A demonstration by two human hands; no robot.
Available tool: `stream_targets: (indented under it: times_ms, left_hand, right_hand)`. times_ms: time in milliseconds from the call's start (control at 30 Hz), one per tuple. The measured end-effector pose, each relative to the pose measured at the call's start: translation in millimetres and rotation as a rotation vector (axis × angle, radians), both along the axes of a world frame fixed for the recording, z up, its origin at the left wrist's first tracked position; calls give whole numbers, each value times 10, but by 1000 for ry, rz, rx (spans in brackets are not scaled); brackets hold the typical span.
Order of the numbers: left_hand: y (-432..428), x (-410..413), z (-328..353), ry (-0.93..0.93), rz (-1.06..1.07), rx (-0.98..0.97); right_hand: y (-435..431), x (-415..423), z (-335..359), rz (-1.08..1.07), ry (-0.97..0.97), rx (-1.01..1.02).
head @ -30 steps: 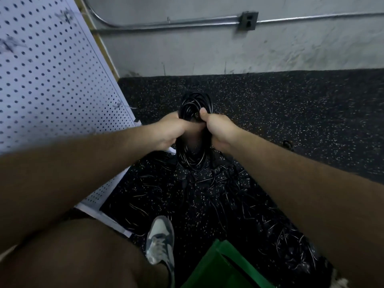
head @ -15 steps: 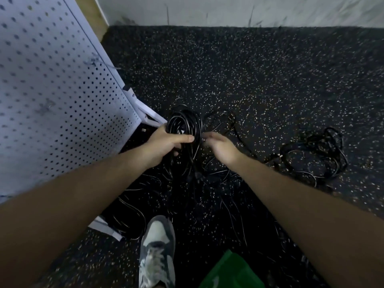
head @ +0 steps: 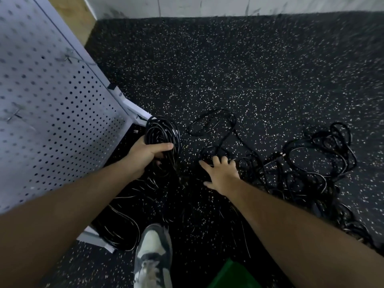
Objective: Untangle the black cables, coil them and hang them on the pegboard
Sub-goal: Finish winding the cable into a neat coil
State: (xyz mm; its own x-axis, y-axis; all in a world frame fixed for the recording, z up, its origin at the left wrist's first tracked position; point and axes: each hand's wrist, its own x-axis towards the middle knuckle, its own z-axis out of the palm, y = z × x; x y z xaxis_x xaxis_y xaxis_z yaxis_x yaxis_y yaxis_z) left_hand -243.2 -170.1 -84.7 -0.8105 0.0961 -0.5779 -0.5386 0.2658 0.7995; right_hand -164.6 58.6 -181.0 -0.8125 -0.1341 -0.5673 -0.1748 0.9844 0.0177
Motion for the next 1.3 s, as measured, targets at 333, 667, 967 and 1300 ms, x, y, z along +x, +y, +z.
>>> stream_targets:
  times_ms: [333,667,967,1300]
  left_hand:
    - [789,282,-147,-65,-57,69]
    - [1417,163,-738,-128,-191,-96]
    - [1464,-368,-791,35,-452,-632]
    - [1443,42,-545,410,-596,-897]
  right_hand:
    - [1021,658,250,-702,-154,112]
    - [1383,1163,294,-701,-96,101]
    - [1200,1115,252,-516,56,138]
    - [1121,1210,533,-547,145,62]
